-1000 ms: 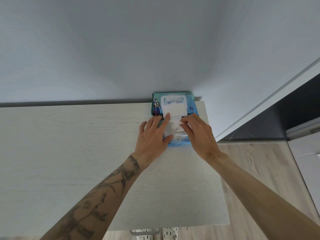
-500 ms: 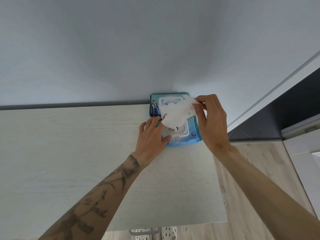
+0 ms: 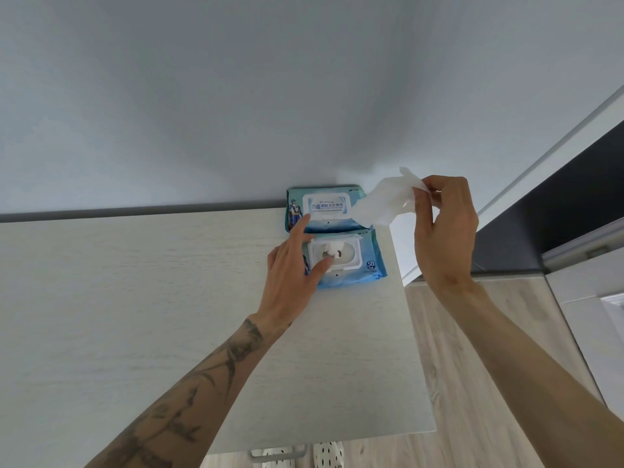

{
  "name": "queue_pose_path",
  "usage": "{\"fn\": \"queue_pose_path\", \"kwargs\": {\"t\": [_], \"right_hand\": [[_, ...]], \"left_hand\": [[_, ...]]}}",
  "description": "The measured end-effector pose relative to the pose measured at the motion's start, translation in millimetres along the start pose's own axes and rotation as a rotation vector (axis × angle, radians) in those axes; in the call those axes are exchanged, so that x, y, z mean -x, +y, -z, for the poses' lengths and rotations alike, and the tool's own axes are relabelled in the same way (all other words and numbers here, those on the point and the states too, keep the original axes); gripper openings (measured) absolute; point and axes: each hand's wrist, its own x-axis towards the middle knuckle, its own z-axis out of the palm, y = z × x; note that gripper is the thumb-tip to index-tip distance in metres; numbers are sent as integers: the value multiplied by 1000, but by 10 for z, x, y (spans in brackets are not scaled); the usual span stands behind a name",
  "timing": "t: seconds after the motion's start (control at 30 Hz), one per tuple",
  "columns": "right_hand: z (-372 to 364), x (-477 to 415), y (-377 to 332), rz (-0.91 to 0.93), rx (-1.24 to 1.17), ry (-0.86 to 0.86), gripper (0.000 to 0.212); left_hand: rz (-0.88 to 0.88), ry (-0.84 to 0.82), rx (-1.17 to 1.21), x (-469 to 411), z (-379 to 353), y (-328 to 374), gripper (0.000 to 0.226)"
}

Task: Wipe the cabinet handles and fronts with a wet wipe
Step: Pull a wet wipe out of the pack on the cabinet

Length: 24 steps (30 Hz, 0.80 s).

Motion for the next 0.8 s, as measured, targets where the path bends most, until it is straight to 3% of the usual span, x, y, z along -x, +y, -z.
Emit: {"fn": "queue_pose_path", "kwargs": {"t": [0.13,0.57,0.8], "right_hand": [[-6,25,11,-8,10,-30,21],[-102,291,33,-18,-22,-157,12],[-98,392,68,-36,-40,-177,10]], "left_hand": [[-80,-2,-117,53,-33,0,38],[41,44,-189,83,-378,-69,46],[184,78,-126,62,-430,38,38]]}}
